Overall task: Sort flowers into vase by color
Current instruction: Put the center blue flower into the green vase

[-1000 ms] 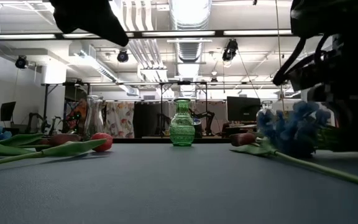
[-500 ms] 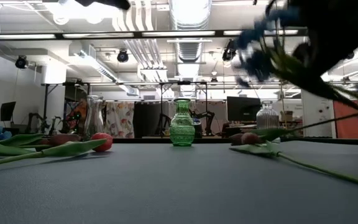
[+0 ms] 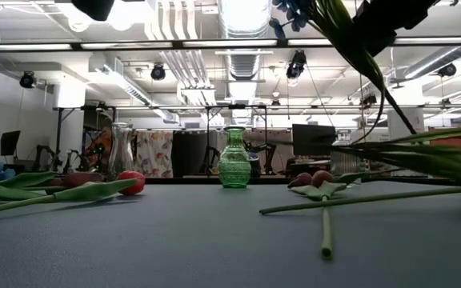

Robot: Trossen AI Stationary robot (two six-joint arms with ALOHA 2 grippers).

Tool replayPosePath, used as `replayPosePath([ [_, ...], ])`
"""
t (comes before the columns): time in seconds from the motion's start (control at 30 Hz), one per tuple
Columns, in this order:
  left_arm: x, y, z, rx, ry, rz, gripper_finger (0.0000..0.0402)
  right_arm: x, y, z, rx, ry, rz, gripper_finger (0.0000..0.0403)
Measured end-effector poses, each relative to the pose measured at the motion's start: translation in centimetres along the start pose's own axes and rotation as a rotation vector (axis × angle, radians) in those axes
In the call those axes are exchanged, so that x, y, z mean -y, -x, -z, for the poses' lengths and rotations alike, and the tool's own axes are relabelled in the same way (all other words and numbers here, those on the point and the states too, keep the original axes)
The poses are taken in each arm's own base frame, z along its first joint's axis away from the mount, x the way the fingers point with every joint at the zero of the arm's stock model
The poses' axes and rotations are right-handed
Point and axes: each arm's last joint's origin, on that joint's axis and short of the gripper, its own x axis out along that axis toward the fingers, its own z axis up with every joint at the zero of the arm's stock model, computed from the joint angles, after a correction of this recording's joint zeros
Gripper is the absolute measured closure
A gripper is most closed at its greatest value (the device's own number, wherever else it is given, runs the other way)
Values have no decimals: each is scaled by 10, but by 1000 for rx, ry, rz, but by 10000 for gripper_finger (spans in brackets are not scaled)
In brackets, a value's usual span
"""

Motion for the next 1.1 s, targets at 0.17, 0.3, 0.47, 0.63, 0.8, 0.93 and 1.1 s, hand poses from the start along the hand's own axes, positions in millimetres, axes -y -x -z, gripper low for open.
replayPosePath([
  [0.17,-9,12,-7,49,50,-35,401,1,5,-2,15,-4,-5,374],
  [0.3,-11,15,-12,78,78,-32,401,4,18,-7,60,3,-16,374],
  [0.47,-11,14,-13,91,100,-49,401,11,41,-17,165,-23,-9,374],
  [0.63,-10,11,-9,76,110,-74,401,19,55,-17,197,-130,32,374],
  [0.8,-8,8,-5,60,115,-76,401,25,47,3,-2,-231,107,374],
  [0.93,-7,6,-2,51,111,-77,401,26,33,19,-158,-279,189,374],
  [1.1,-7,6,-3,55,115,-77,401,21,12,31,-287,-293,255,374],
])
